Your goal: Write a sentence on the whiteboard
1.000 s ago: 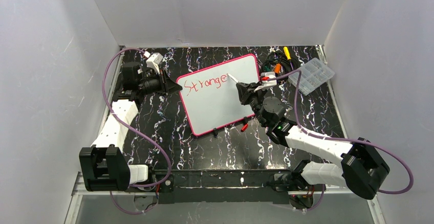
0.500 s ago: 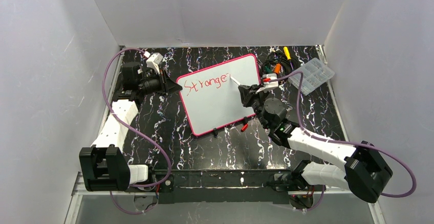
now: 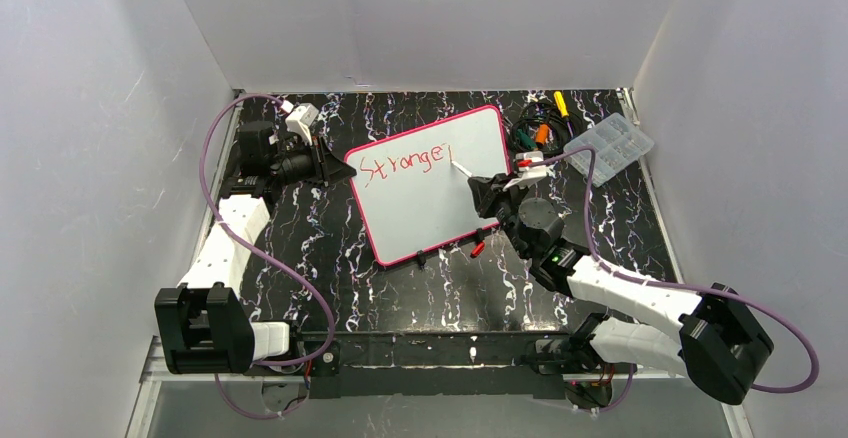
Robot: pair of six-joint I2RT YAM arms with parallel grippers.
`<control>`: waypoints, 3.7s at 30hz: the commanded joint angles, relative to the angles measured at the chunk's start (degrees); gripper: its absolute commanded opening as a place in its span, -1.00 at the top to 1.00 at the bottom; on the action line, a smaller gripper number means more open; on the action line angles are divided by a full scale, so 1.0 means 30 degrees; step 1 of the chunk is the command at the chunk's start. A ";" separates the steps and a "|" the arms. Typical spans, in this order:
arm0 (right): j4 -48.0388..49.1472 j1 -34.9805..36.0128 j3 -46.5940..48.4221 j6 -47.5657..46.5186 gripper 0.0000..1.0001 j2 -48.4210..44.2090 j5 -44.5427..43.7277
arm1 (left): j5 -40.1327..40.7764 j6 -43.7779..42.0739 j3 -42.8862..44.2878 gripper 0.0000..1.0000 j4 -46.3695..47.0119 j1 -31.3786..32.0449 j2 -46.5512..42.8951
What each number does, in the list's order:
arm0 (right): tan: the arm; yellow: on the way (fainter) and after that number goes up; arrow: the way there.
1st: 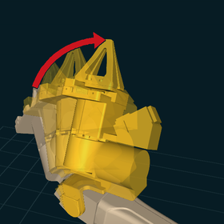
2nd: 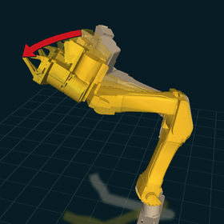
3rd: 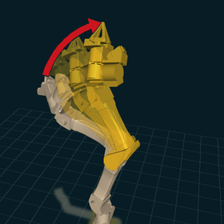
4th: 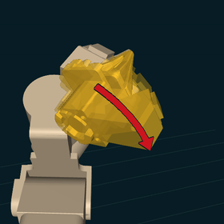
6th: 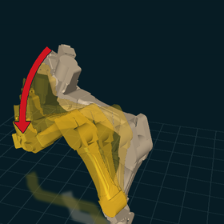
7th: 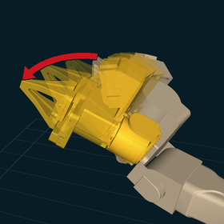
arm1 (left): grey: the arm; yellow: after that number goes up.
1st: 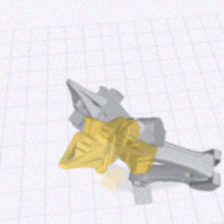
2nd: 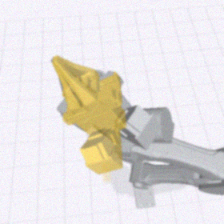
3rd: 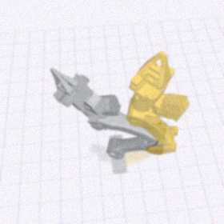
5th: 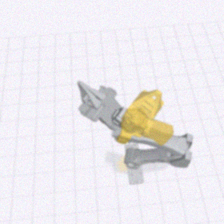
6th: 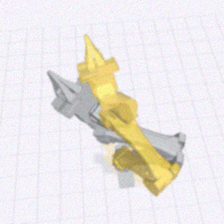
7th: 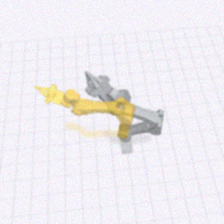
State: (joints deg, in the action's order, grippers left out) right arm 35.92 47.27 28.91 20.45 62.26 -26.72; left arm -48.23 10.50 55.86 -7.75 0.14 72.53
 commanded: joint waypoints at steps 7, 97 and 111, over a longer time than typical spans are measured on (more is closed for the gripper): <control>0.1197 -0.0048 0.0447 -0.0076 0.97 0.0423 -0.0322 | -0.0418 -0.0153 -0.0249 1.00 -0.0288 0.0216 -0.0755; 0.0366 0.0418 0.1758 0.1078 0.97 0.0371 1.0311 | 0.0372 -0.0073 -0.0455 1.00 -0.0406 0.0246 -0.1062; 0.1034 0.3145 0.1291 0.0703 0.97 0.2311 0.5668 | 0.0314 -0.0056 -0.0425 1.00 -0.0406 0.0246 -0.1082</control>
State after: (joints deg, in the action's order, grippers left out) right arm 35.16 55.79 32.84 22.79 67.75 -5.87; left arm -47.77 10.94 54.83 -7.77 0.56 71.13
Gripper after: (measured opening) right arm 0.211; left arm 0.130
